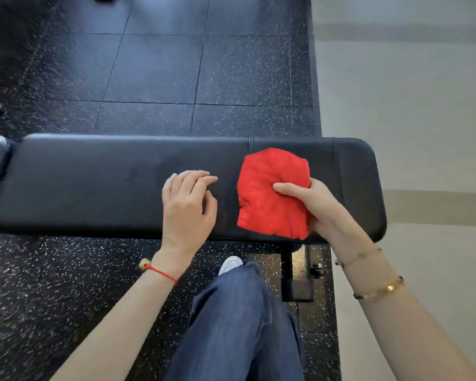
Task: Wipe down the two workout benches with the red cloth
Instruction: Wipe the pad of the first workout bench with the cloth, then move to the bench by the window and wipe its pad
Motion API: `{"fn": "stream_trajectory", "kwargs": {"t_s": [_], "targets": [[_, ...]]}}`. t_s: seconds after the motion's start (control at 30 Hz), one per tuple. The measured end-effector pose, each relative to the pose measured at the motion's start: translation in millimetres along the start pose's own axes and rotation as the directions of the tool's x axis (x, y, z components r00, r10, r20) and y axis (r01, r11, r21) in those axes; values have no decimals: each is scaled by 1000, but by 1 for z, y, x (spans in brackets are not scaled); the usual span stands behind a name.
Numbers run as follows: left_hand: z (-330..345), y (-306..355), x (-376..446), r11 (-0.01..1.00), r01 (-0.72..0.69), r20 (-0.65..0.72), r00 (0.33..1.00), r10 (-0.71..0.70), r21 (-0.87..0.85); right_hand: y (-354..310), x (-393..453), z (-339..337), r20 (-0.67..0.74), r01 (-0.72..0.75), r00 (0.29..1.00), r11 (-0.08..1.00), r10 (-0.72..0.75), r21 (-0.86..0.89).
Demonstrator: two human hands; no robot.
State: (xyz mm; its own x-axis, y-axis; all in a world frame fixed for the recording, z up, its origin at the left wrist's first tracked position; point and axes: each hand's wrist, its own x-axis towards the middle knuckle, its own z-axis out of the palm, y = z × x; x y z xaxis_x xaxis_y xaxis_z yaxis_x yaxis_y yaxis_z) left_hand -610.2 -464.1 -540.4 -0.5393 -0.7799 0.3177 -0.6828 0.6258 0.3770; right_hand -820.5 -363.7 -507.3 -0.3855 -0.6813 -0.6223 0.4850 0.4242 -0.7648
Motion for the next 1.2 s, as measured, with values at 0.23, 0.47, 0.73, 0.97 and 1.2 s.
{"fn": "stream_trajectory", "kwargs": {"t_s": [0.23, 0.47, 0.73, 0.97, 1.2], "targets": [[-133, 61, 50, 993, -65, 140, 987, 78, -99, -93, -105, 24, -62, -70, 994, 962, 89, 264], [-278, 116, 104, 982, -93, 247, 960, 132, -166, -206, -217, 51, -125, -75, 984, 939, 123, 336], [-352, 158, 156, 946, -200, 267, 926, 268, -254, -281, -290, 54, -217, 59, 976, 941, 16, 335], [-345, 203, 180, 919, -259, 273, 900, 341, -297, -295, -312, 21, -355, 156, 933, 948, -49, 278], [-308, 277, 187, 927, -245, 275, 905, 324, -284, -305, -307, -62, -362, 174, 925, 975, -114, 139]]}}
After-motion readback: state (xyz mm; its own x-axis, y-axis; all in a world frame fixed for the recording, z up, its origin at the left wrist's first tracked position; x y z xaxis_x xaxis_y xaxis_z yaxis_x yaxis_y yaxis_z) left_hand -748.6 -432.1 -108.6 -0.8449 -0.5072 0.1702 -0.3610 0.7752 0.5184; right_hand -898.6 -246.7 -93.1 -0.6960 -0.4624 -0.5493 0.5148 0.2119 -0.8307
